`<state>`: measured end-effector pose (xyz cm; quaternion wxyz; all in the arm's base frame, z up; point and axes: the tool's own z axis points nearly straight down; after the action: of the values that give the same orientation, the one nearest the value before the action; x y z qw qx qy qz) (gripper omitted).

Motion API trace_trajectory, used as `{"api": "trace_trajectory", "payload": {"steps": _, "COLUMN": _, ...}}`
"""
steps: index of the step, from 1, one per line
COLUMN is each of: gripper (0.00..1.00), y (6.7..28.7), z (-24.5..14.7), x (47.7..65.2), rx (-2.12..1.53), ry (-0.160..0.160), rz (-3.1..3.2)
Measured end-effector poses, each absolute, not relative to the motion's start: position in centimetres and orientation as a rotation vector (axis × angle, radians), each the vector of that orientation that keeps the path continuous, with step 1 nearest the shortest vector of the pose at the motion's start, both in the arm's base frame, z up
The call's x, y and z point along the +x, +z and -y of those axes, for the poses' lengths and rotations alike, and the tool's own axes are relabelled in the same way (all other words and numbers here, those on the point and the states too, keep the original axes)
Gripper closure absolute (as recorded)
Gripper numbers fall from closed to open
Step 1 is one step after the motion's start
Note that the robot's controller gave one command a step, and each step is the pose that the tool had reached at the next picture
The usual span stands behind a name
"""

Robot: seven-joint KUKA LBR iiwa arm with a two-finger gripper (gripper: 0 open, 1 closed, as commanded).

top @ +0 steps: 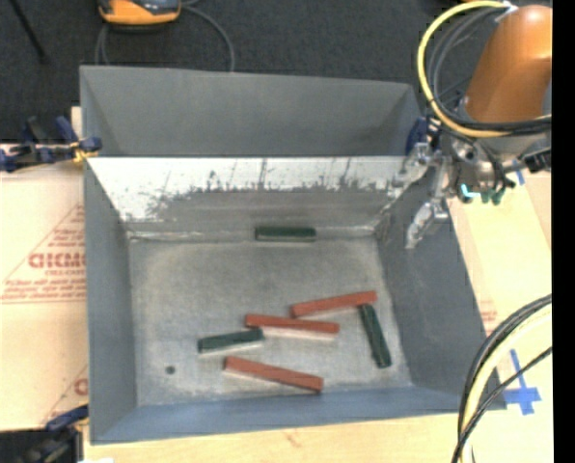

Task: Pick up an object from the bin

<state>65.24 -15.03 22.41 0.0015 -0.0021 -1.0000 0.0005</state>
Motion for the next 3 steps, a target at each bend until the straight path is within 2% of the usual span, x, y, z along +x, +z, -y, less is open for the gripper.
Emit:
{"api": "trace_trajectory", "payload": {"steps": 1, "gripper": 0.00, "y": 23.0, "z": 15.0, "x": 65.4, "rx": -0.003, "ry": 0.004, "rz": 3.147}}
{"api": "trace_trajectory", "payload": {"steps": 2, "gripper": 0.00, "y": 17.1, "z": 14.0, "x": 62.0, "rx": 0.063, "ry": 0.005, "rz": 3.150}}
{"api": "trace_trajectory", "payload": {"steps": 3, "gripper": 0.00, "y": 13.9, "z": 11.2, "x": 60.1, "rx": 0.028, "ry": 0.000, "rz": 3.142}}
